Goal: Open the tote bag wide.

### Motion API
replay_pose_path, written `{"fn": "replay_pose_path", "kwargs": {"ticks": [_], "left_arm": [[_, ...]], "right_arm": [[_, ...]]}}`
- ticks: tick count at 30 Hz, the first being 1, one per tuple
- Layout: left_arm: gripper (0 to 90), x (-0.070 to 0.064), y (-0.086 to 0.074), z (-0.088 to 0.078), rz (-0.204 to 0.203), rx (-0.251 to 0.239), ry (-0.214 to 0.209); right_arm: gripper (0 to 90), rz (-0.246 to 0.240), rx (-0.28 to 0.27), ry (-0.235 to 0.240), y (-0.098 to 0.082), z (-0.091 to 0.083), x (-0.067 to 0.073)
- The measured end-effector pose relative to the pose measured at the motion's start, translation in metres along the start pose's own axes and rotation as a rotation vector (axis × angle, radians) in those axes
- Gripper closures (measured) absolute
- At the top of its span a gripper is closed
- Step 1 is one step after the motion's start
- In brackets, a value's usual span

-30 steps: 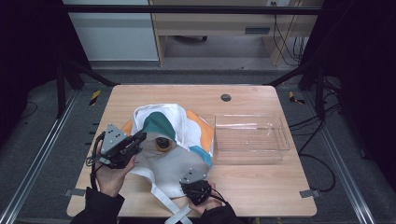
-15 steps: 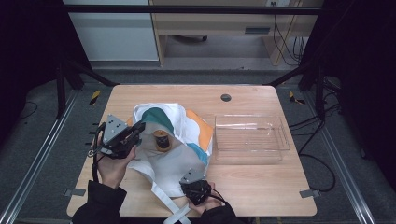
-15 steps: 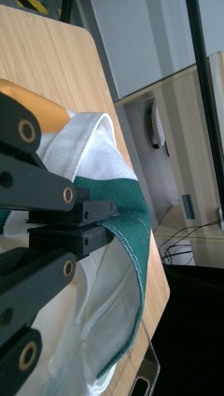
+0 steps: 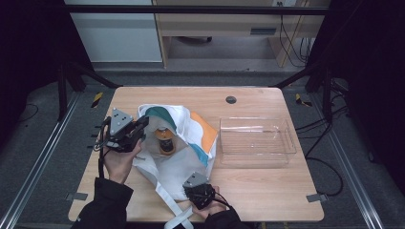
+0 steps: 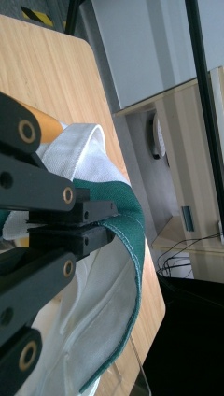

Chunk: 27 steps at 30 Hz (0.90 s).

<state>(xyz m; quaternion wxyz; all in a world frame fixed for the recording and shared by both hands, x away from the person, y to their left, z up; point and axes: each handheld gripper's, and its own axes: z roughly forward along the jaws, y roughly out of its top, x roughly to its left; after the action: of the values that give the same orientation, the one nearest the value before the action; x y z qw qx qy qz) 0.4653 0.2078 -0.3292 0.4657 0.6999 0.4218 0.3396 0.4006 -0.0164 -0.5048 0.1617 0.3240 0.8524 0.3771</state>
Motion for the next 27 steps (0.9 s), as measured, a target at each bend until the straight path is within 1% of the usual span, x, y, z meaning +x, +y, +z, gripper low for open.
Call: {"fn": "replay_pose_path", "kwargs": {"ticks": [9, 10, 13, 14, 15, 16, 24, 25, 26, 27], "left_arm": [[88.1, 0.005, 0.001, 0.012, -0.012, 0.011, 0.020], [88.1, 0.006, 0.002, 0.015, -0.014, 0.013, 0.023], [88.1, 0.007, 0.002, 0.017, -0.013, 0.017, 0.026], [88.1, 0.008, 0.002, 0.021, -0.011, 0.022, 0.031], [88.1, 0.008, 0.002, 0.021, -0.011, 0.022, 0.031], [88.1, 0.009, 0.002, 0.024, -0.014, 0.026, 0.033], [88.1, 0.013, 0.002, 0.037, -0.020, 0.043, 0.035], [88.1, 0.015, 0.001, 0.041, -0.030, 0.048, 0.033], [88.1, 0.015, 0.001, 0.041, -0.030, 0.048, 0.033], [88.1, 0.016, 0.001, 0.045, -0.032, 0.053, 0.035]], "right_arm": [[90.0, 0.007, -0.001, 0.001, 0.001, 0.001, 0.000], [90.0, 0.000, 0.000, 0.002, 0.002, 0.002, -0.001], [90.0, 0.000, 0.001, 0.001, 0.002, 0.002, -0.001], [90.0, 0.000, 0.002, 0.000, 0.002, 0.002, -0.001], [90.0, 0.006, -0.001, 0.001, 0.002, 0.003, -0.001], [90.0, 0.006, -0.003, 0.003, 0.002, 0.003, -0.001], [90.0, -0.002, -0.003, -0.002, 0.004, 0.005, -0.001], [90.0, 0.002, -0.005, -0.002, 0.004, 0.005, -0.001], [90.0, 0.002, -0.005, -0.002, 0.004, 0.005, -0.001], [90.0, 0.002, -0.004, -0.001, 0.004, 0.005, -0.001]]}}
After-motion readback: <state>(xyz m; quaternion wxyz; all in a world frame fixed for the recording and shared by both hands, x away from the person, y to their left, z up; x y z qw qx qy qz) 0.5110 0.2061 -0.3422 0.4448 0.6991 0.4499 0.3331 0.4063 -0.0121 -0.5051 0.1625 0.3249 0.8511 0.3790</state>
